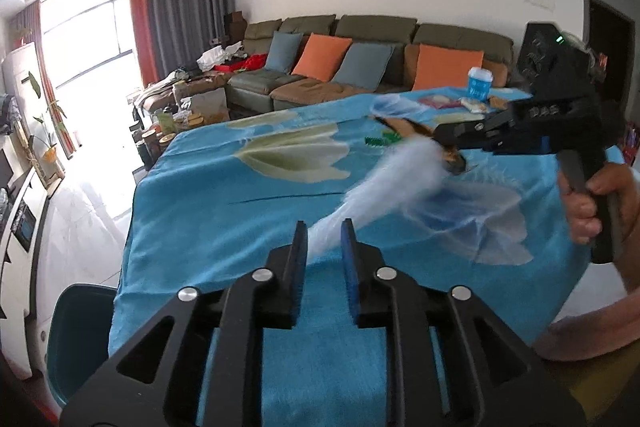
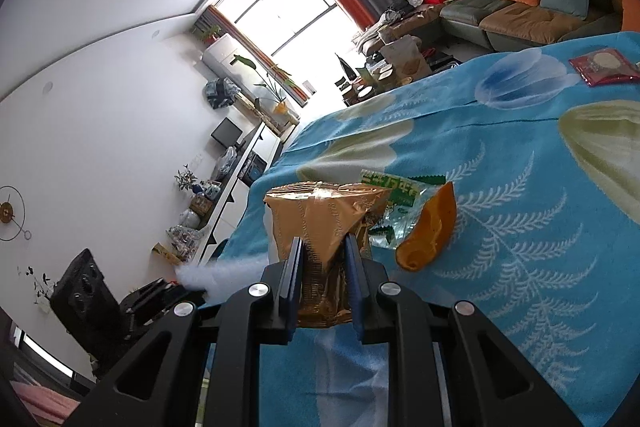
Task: Collect trash
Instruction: 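Lift the foam net and gold foil bag off the bed with both grippers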
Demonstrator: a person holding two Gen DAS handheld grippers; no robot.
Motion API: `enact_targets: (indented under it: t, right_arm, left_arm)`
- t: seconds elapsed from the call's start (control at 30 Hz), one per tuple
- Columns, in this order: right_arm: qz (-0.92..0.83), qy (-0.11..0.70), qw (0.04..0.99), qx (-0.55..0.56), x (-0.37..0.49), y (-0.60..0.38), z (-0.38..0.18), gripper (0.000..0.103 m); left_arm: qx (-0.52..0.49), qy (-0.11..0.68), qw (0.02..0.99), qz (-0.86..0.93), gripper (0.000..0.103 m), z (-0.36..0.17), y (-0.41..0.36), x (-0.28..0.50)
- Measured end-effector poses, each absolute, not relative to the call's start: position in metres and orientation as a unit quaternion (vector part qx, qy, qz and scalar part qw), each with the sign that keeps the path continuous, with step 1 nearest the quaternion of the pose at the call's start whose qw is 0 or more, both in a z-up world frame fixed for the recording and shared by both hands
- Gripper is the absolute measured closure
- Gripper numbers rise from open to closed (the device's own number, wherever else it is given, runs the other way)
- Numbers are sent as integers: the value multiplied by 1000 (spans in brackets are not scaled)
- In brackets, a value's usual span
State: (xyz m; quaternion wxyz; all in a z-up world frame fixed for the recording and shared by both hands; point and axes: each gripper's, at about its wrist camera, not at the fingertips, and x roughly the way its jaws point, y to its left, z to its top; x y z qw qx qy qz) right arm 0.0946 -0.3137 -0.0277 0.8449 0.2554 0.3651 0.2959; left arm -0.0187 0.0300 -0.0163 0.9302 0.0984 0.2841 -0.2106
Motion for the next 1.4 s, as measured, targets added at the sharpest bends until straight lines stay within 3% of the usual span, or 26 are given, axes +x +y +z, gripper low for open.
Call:
enact_targets:
  t: [0.2, 0.27, 0.33, 0.67, 0.8, 0.9, 1.13, 1.2, 1.23, 1.27, 1.3, 1.33, 1.4]
  right_arm:
    - [295, 373, 841, 257, 93, -311, -33, 84]
    - [295, 374, 841, 258, 90, -310, -35, 84]
    - [296, 373, 840, 258, 87, -309, -35, 84]
    - [301, 378, 840, 248, 84, -304, -35, 84]
    - [304, 378, 839, 248, 83, -301, -34, 84]
    - [304, 378, 839, 247, 82, -301, -34, 84]
    - [305, 378, 838, 247, 83, -302, -34, 84]
    - [306, 380, 838, 246, 84, -301, -35, 84]
    - [306, 381, 837, 246, 84, -300, -35, 84]
    - [307, 381, 837, 246, 84, -300, -35, 84]
    - [307, 381, 837, 246, 85, -300, -35, 84]
    - [308, 381, 837, 246, 85, -301, -35, 84]
    - [308, 380, 837, 244, 84, -301, -34, 84]
  left_arm:
    - [106, 289, 925, -222, 79, -24, 23, -13]
    - [97, 301, 920, -230, 68, -27, 22, -10]
    - [78, 309, 917, -239, 64, -28, 26, -8]
    - [-16, 353, 897, -266, 57, -38, 65, -6]
    - [-51, 373, 877, -299, 53, -44, 58, -4]
    - [-73, 385, 864, -317, 45, -48, 49, 1]
    - [-95, 427, 844, -310, 42, -68, 34, 16]
    - [-104, 428, 841, -313, 44, -69, 33, 17]
    - [-112, 429, 838, -316, 53, -70, 31, 19]
    - [-117, 432, 836, -317, 69, -71, 30, 20]
    - [-120, 435, 835, -315, 77, -73, 29, 22]
    - [-121, 436, 836, -311, 83, -74, 28, 23]
    - [-122, 434, 838, -306, 86, -74, 29, 23]
